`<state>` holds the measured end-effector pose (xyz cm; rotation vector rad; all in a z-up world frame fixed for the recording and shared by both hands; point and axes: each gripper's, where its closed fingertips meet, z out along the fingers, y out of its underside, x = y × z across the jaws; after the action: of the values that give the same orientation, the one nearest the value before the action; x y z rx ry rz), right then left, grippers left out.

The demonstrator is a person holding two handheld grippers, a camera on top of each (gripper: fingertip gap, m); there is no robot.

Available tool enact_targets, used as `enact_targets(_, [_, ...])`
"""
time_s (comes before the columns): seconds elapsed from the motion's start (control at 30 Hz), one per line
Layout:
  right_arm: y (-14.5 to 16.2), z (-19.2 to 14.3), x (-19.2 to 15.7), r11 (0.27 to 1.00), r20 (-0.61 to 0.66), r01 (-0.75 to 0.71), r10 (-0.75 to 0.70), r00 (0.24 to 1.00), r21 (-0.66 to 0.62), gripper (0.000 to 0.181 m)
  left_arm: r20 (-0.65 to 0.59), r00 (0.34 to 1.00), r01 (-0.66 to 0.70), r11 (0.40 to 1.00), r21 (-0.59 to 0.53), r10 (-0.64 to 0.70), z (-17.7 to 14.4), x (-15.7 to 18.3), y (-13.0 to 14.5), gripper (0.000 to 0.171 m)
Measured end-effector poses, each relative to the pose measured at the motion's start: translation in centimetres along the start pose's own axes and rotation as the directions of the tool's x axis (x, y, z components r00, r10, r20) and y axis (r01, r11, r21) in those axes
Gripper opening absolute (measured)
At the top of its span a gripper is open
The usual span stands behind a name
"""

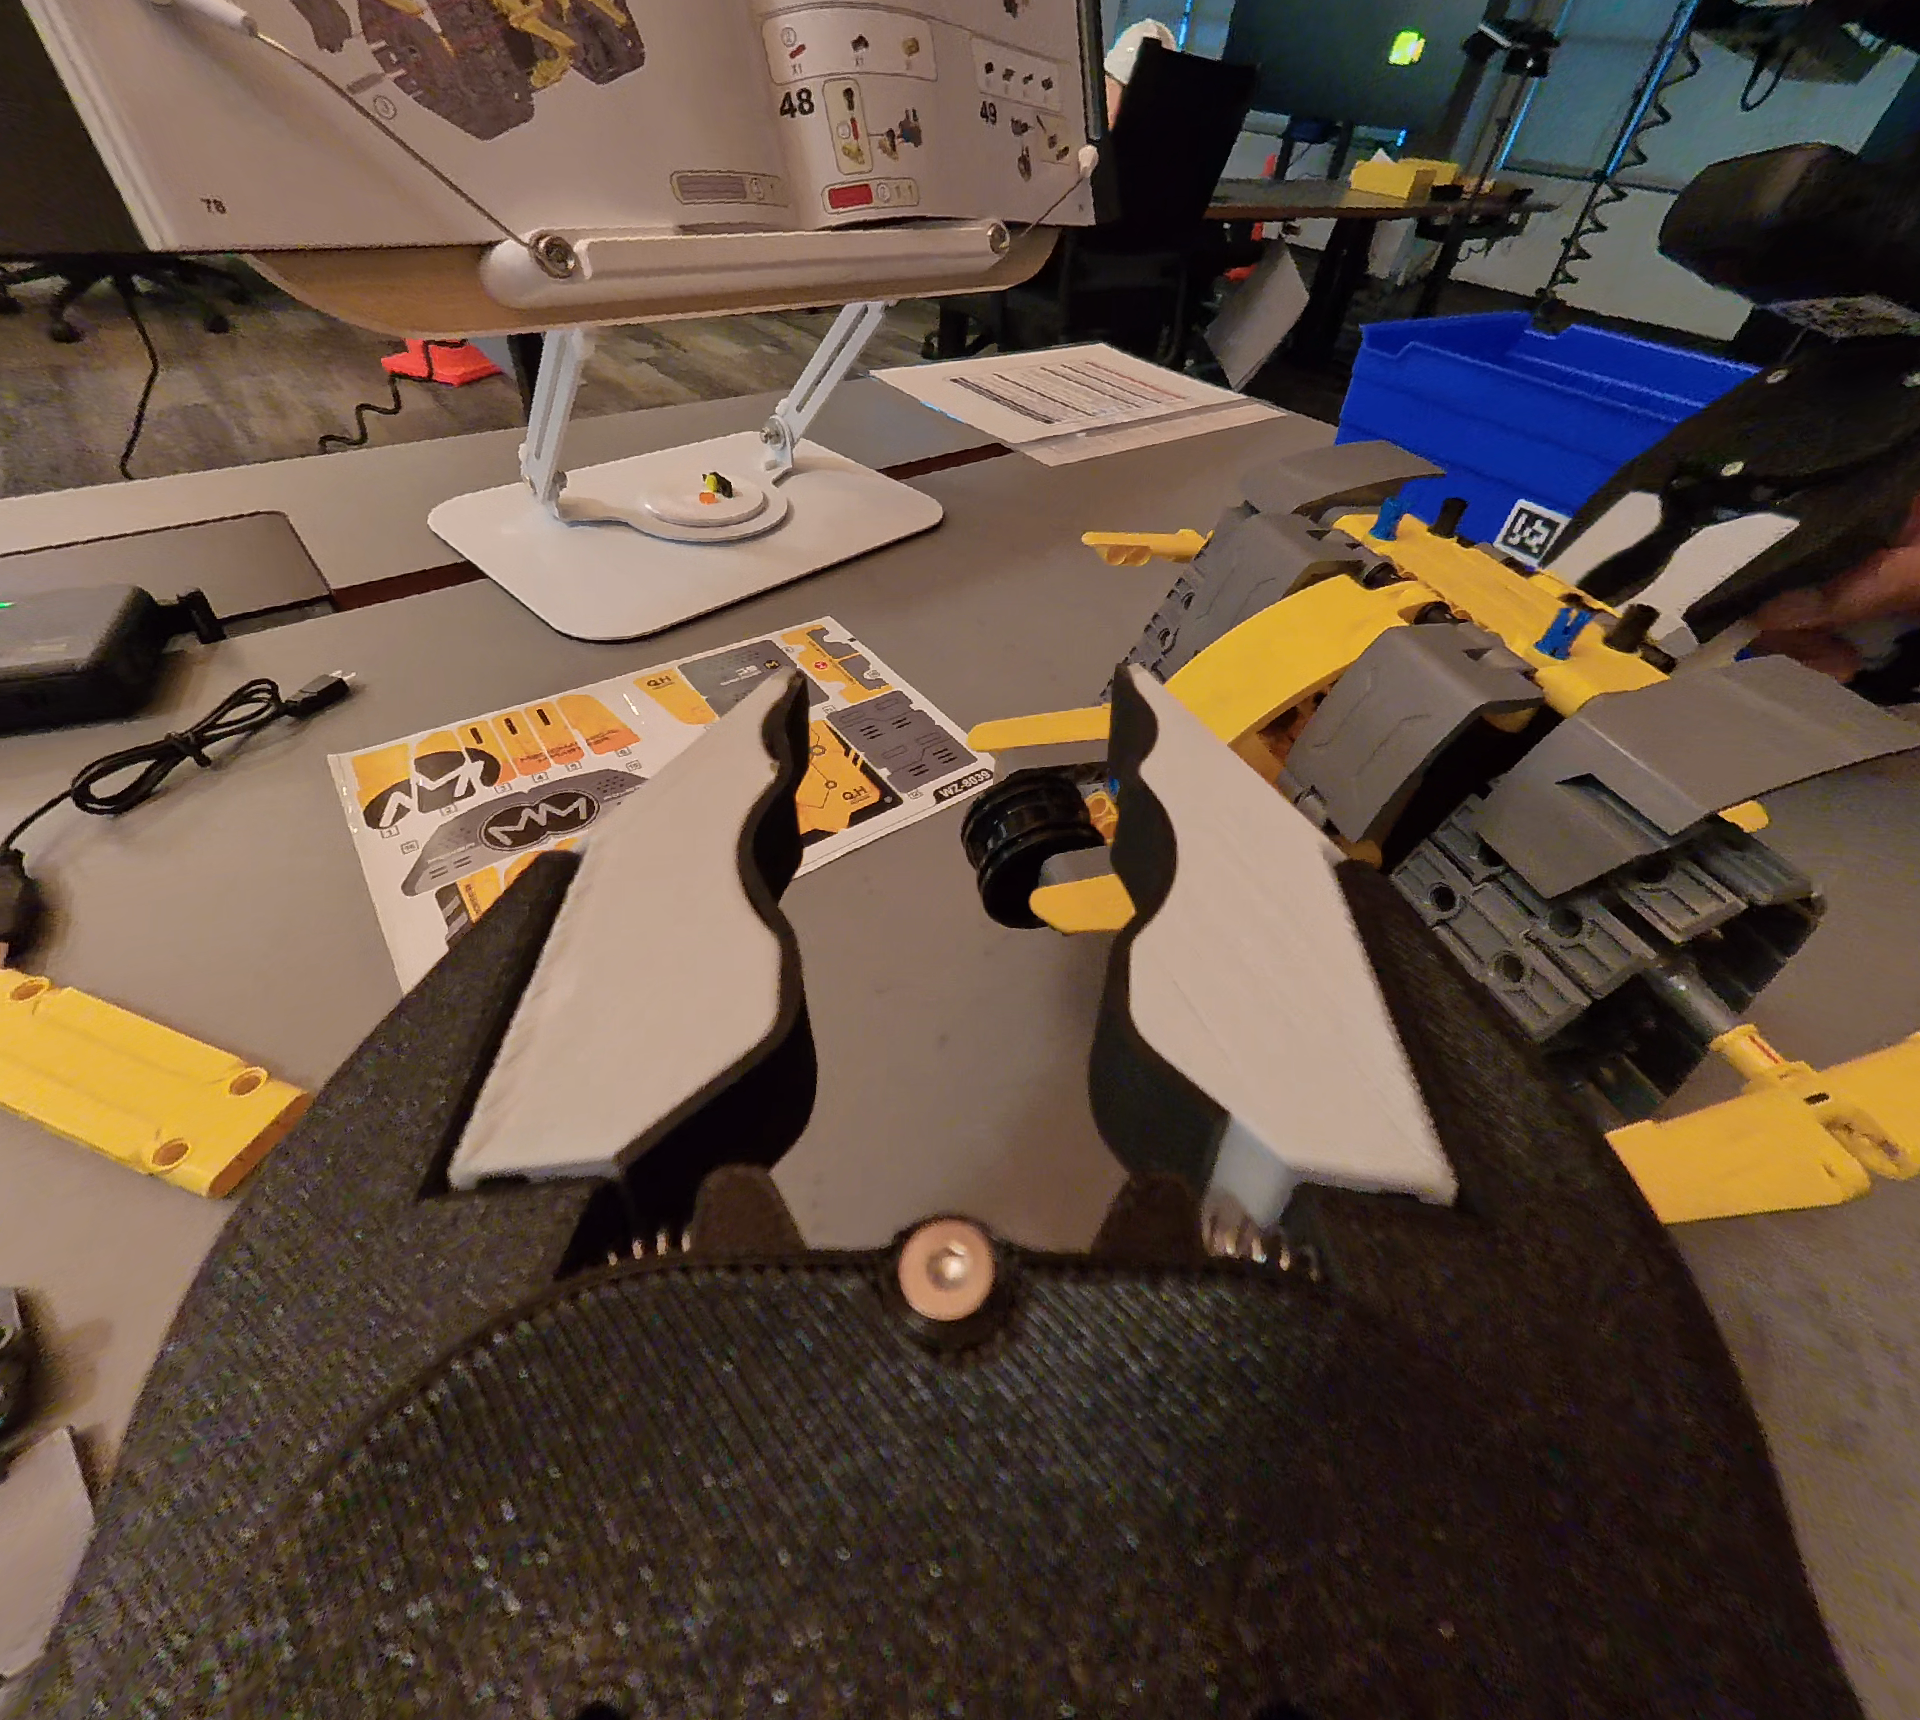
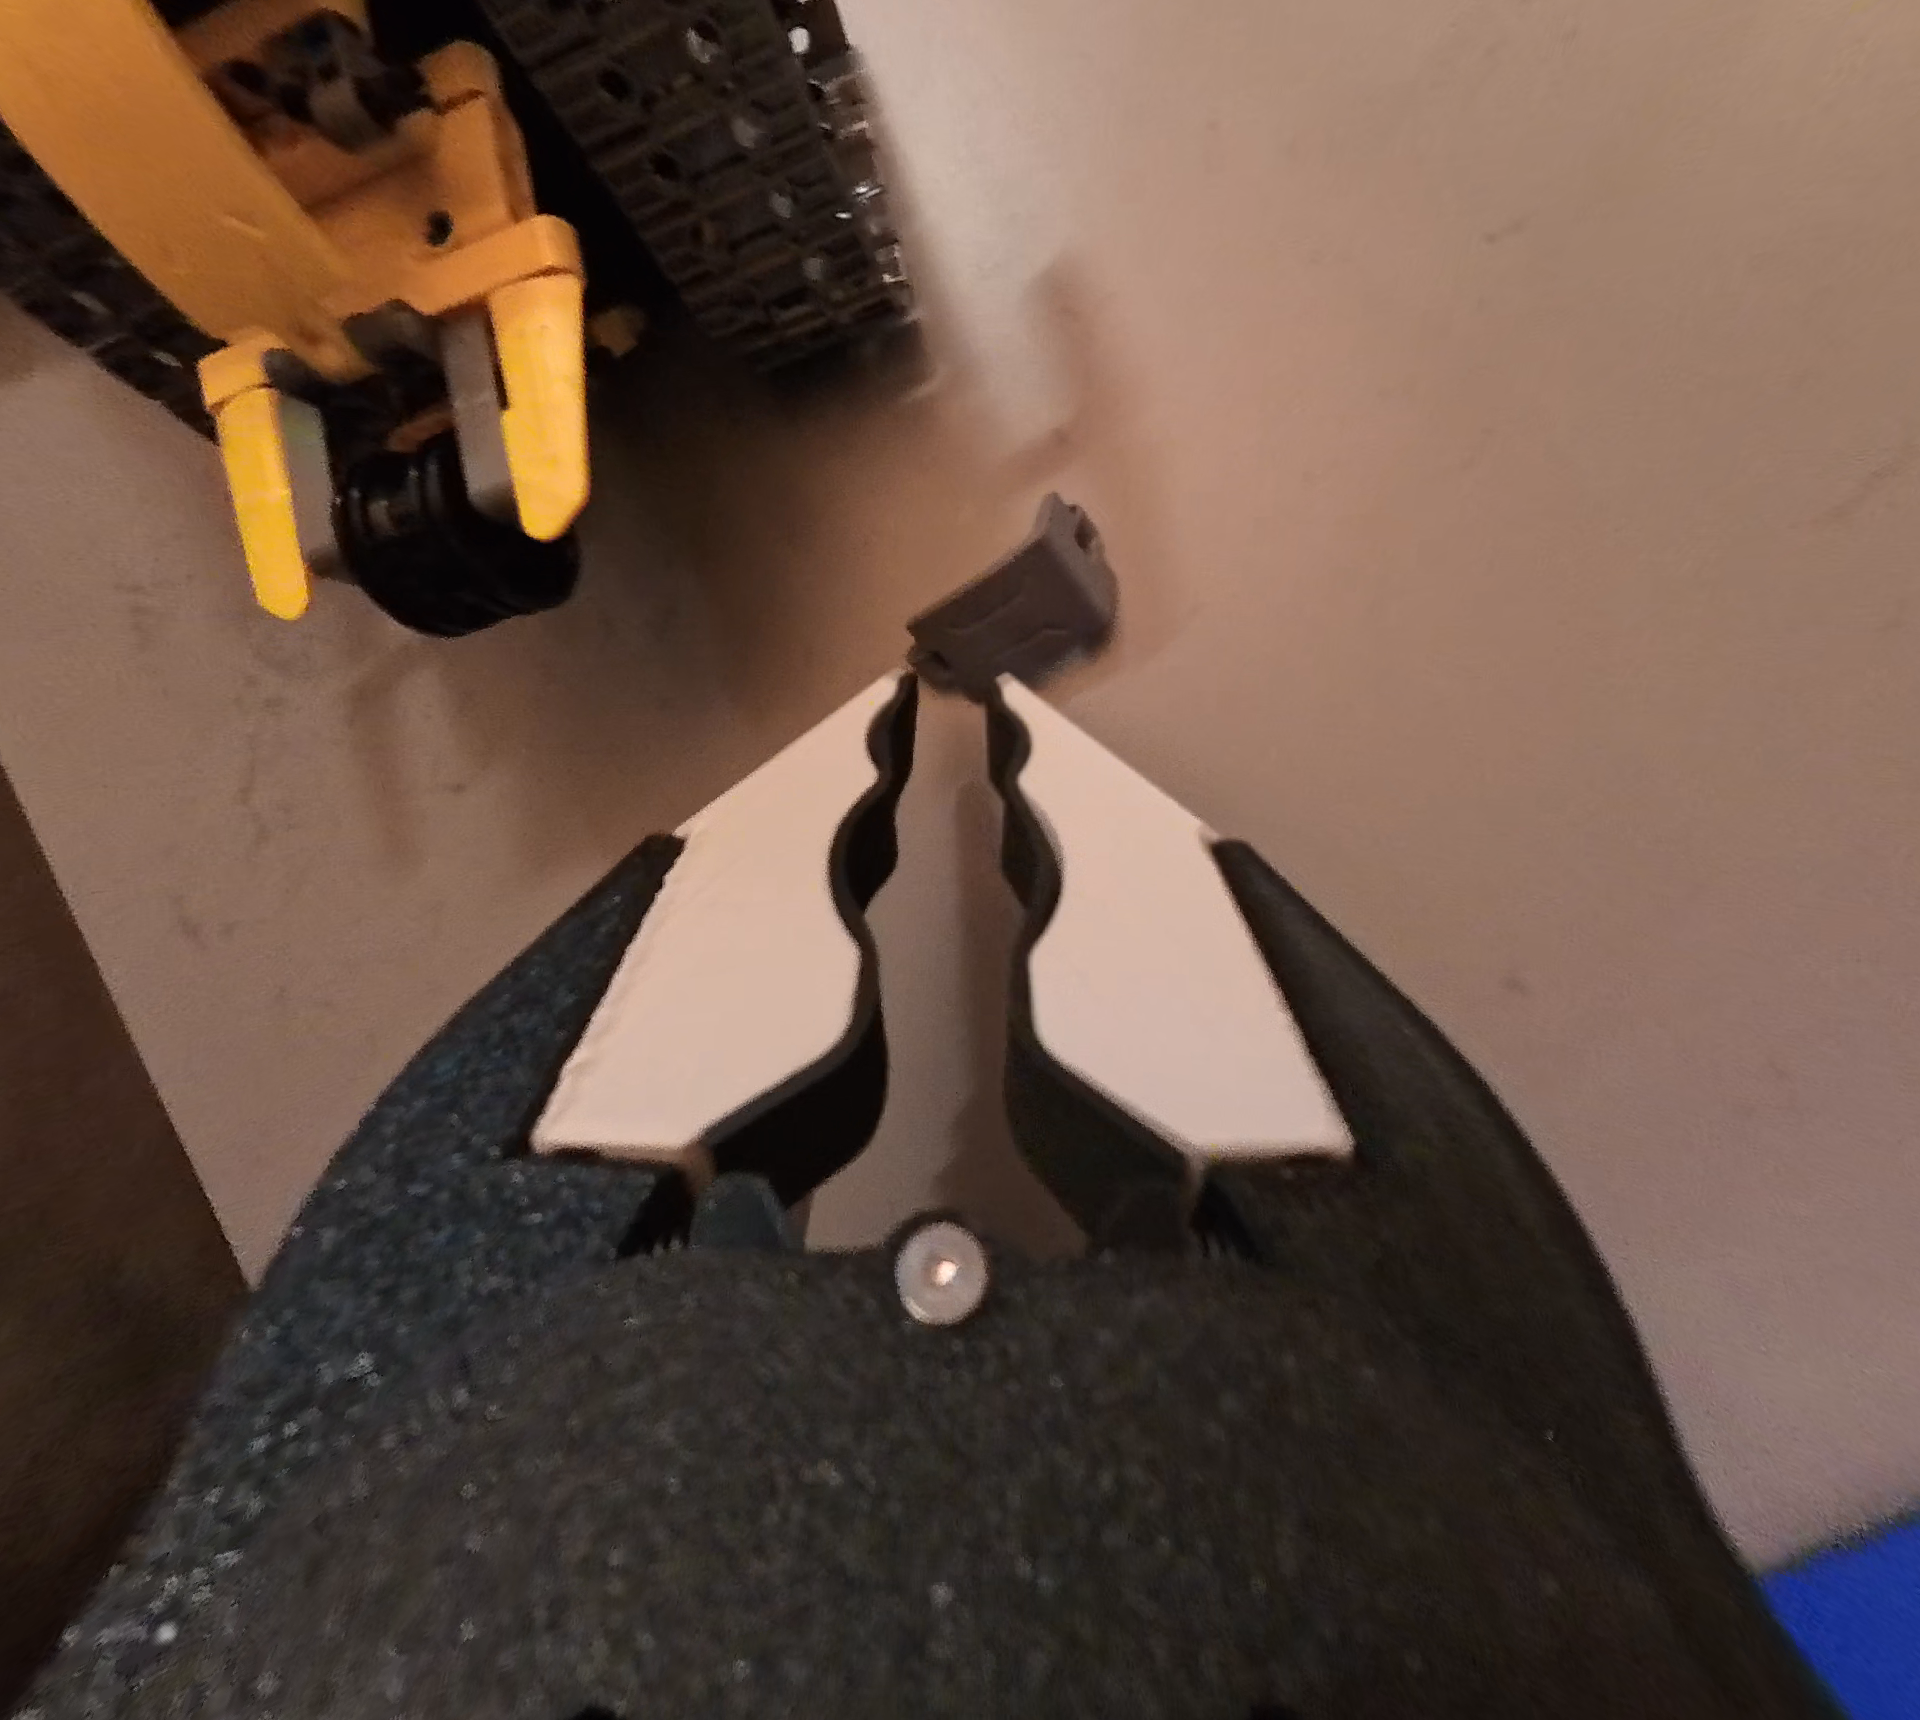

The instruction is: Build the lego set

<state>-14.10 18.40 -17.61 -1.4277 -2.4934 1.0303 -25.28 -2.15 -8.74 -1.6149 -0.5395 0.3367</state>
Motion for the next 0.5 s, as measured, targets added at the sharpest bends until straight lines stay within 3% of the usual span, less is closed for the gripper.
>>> enact_targets(0.27, [-1.3,2.0,-0.4,0.998,-0.037,0.051,-0.050,0.998,0.033,0.003,0.004,1.000,-0.008,1.000,0.020,0.008,-0.3,0.1,-0.6,0.057])
enact_targets(0.5, [-4.2,0.4,1.2,0.973,-0.110,0.071,-0.048,0.993,0.218,0.012,0.001,1.000,-0.013,0.999,0.030,0.013,-0.4,0.3,-0.9,0.057])
